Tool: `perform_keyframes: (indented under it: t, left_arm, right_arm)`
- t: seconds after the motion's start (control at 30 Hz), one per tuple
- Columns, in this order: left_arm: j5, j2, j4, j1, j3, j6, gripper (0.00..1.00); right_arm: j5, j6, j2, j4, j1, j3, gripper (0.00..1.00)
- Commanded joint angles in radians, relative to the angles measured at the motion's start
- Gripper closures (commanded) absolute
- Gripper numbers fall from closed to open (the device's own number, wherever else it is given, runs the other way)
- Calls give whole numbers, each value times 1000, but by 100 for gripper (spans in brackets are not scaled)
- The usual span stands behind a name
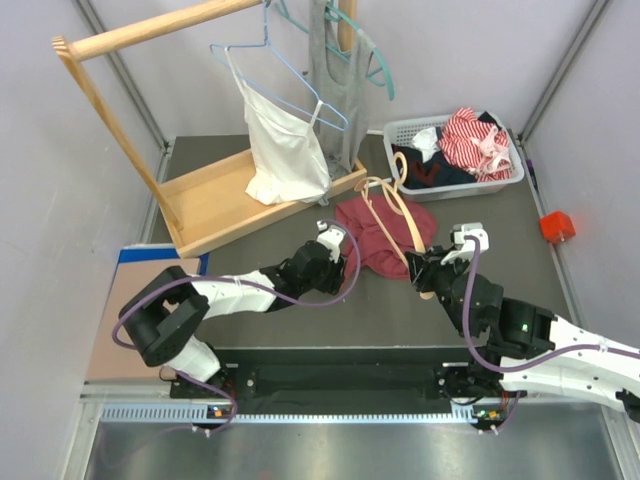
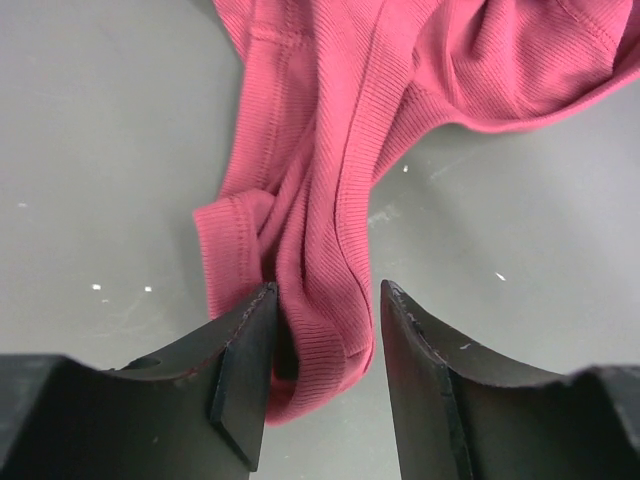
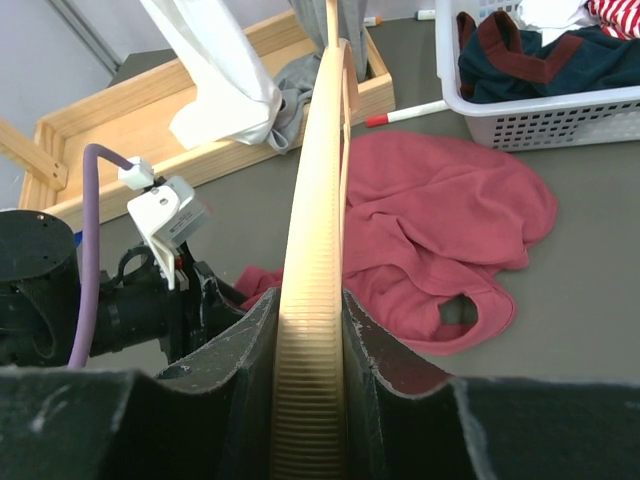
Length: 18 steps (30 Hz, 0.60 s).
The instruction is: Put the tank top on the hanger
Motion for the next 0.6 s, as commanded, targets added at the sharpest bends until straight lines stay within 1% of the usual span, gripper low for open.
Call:
perform_keyframes:
  t: [0.0,0.37,0.57]
  left_arm:
    - [38,24,56,-7,17,-56,51]
    - [51,65,76,-14,24,-79,57]
    - [49,125,72,-19,49,-93,65]
  right_arm:
    - [19,6,-9,25,-3,46,100]
    - [24,9,-27,25,-3,31,100]
    - [22,12,-43,17,-3,30,100]
